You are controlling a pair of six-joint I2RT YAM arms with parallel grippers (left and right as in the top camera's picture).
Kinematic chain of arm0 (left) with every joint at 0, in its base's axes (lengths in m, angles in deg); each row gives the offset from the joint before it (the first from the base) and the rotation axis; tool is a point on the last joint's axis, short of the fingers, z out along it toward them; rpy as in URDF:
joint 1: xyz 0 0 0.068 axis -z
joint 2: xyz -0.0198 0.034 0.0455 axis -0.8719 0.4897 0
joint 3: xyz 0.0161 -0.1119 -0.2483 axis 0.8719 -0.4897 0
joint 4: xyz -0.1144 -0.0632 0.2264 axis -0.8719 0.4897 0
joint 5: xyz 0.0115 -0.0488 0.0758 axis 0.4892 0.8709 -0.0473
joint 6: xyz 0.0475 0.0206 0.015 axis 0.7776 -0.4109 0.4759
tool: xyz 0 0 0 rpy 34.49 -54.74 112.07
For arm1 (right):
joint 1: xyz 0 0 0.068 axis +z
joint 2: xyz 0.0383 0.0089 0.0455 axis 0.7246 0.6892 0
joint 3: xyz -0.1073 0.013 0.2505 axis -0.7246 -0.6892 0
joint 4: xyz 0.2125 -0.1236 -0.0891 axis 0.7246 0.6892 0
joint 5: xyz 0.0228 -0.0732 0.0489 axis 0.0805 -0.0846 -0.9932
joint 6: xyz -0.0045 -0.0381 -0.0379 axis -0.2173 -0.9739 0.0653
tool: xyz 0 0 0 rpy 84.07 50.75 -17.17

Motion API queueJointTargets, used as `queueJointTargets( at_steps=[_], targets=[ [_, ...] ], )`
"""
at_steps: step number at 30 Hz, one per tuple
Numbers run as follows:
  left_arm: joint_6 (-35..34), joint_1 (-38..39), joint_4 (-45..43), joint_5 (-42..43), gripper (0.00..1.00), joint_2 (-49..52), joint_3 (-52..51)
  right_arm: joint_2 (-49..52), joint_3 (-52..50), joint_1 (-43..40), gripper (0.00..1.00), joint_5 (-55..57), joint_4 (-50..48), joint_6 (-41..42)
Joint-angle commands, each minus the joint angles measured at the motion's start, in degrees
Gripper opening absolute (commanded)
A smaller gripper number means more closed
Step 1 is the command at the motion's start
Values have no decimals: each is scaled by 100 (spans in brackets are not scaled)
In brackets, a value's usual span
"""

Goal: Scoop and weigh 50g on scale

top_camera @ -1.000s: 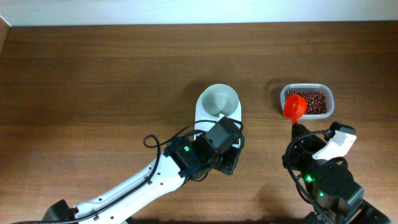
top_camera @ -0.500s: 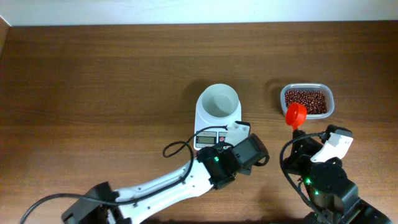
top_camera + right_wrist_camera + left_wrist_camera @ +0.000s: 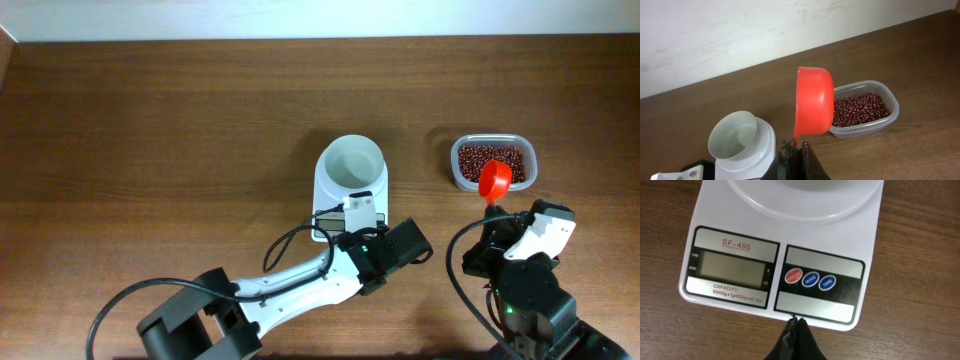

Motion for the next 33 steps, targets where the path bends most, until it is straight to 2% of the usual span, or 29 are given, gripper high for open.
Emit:
queueJointTargets(
  at_steps=[1,9,33],
  targets=[
    [-55,-74,-103,-164,0,181,20,-17,107,26,4,-42,-37,-61],
    [-52,-374,-313,52,0,376,20,-17,107,26,4,-42,-33,-61],
    [-52,-525,-833,146,0,734,22,-17,107,26,4,-192,11,-66]
  ],
)
